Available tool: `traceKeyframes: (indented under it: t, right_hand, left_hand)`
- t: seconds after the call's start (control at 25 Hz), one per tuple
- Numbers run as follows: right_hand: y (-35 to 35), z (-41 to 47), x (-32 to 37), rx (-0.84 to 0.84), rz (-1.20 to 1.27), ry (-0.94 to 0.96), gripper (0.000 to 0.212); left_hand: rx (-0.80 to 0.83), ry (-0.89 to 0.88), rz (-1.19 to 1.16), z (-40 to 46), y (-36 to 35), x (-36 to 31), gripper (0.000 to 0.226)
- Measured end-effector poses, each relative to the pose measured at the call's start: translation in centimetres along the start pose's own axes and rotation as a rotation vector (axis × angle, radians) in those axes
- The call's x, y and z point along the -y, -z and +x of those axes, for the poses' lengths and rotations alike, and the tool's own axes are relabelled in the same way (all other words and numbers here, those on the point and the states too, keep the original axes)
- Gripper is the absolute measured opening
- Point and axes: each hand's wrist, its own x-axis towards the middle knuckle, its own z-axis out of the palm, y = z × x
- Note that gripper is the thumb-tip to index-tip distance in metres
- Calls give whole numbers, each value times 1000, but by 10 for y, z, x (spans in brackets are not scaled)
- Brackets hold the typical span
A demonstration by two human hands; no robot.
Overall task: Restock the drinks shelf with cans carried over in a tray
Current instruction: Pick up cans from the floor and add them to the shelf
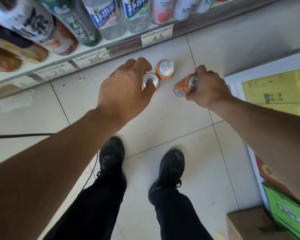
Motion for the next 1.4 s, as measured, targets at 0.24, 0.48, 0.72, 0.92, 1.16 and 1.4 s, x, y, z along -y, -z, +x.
traceKeyframes:
  t: [0.24,0.48,0.72,0.92,1.16,1.4]
  right_hand:
    - [113,-92,7,-7,104,14,66]
    - [268,-181,47,-68,135,83,69]
    - [447,-280,98,-133,180,174,59]
    - [568,-372,129,-255,213,264,55]
    - [672,-461,145,-486,313,374,57]
    - [727,-499,156,-562,448,528,58]
  left_hand:
    - [13,-59,-27,-28,83,-60,27]
    - [-3,-190,-87,-35,205,-162,33]
    - [24,-288,-71,-57,350,-257,46]
    - [36,-400,-251,-91,443,-326,62]
    - [26,-479,-408,-121,547,-400,60]
    - [-68,-471,-558,-142,610,-439,55]
